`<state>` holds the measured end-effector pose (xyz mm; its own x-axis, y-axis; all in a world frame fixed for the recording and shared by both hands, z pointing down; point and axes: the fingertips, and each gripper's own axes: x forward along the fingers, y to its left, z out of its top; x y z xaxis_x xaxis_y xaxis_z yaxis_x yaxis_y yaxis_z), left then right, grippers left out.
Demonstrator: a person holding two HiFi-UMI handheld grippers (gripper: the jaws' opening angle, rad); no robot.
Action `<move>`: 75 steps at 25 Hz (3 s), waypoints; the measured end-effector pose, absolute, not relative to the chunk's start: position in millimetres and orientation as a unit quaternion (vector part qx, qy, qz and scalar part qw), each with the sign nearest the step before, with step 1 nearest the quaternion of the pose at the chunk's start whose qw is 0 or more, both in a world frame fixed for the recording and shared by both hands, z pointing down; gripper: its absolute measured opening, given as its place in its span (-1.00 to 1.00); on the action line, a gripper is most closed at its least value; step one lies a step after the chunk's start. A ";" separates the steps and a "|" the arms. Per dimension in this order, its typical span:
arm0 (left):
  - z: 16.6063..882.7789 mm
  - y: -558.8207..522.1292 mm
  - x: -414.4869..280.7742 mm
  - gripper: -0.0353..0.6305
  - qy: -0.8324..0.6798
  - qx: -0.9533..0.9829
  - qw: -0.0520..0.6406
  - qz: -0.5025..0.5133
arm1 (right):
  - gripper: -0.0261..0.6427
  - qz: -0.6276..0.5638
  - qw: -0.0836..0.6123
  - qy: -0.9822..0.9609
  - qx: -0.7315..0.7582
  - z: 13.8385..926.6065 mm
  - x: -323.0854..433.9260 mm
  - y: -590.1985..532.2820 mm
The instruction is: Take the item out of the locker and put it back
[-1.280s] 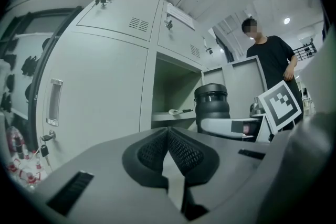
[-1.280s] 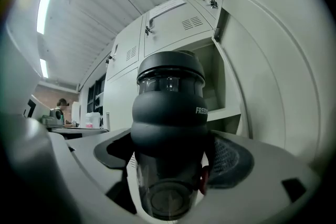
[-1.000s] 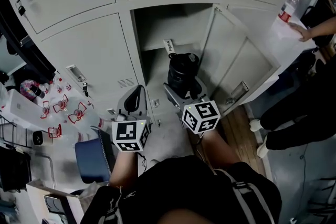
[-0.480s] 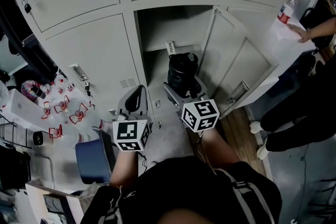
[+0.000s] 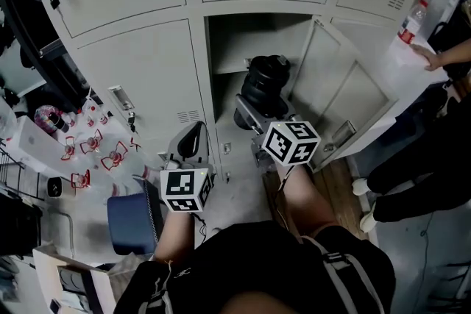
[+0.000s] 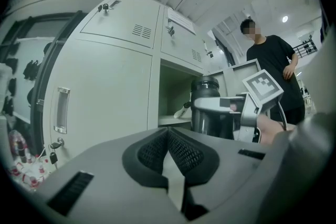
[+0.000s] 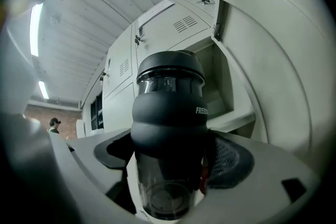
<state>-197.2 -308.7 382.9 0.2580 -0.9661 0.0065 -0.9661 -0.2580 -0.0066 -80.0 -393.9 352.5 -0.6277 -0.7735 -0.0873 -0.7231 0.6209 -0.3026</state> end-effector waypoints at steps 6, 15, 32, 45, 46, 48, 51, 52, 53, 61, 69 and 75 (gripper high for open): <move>384.5 -309.3 -210.1 -0.86 0.618 -0.786 -0.001 -0.009 | 0.38 -0.153 0.169 0.880 -0.416 312.4 -81.0 -429.9; 377.7 -312.2 -225.4 -0.86 0.625 -0.780 0.009 -0.006 | 0.38 -0.228 0.202 0.866 -0.396 300.0 -84.2 -478.0; 370.3 -320.3 -243.3 -0.86 0.641 -0.768 0.020 0.001 | 0.37 -0.155 0.126 0.856 -0.478 281.9 -96.2 -540.7; 377.3 -325.2 -248.3 -0.86 0.650 -0.760 0.010 0.002 | 0.37 0.007 0.014 0.851 -0.524 289.7 -118.7 -566.2; 378.2 -326.0 -248.3 -0.86 0.650 -0.760 0.010 0.002 | 0.37 0.011 0.015 0.852 -0.524 289.7 -119.4 -568.1; 380.5 -327.3 -248.1 -0.86 0.651 -0.759 0.007 0.001 | 0.37 0.013 0.020 0.854 -0.520 289.6 -120.0 -570.2; 383.8 -329.6 -247.9 -0.86 0.651 -0.759 0.003 -0.002 | 0.38 0.015 0.029 0.857 -0.514 289.7 -119.6 -570.0; 384.1 -330.5 -247.5 -0.86 0.650 -0.760 0.003 -0.003 | 0.38 0.015 0.031 0.857 -0.514 289.7 -119.4 -569.9; 384.0 -331.4 -246.9 -0.86 0.650 -0.760 0.003 -0.005 | 0.38 0.015 0.031 0.857 -0.514 289.9 -119.4 -569.8; 380.8 -338.6 -235.1 -0.86 0.639 -0.769 0.008 -0.013 | 0.43 0.020 0.058 0.861 -0.505 276.8 -111.4 -554.8; 383.3 -342.8 -221.7 -0.86 0.630 -0.777 0.009 -0.014 | -0.04 0.035 0.070 0.881 -0.466 287.6 -94.9 -477.0; 386.8 -342.1 -205.5 -0.86 0.617 -0.787 0.005 -0.015 | -0.46 0.035 0.072 0.862 -0.501 318.5 -68.6 -428.3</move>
<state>-205.5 -342.1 386.8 0.2373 -0.9713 0.0177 -0.9710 -0.2377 -0.0265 -68.6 -428.3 318.5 -0.4872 -0.8587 -0.1587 -0.8688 0.4950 -0.0111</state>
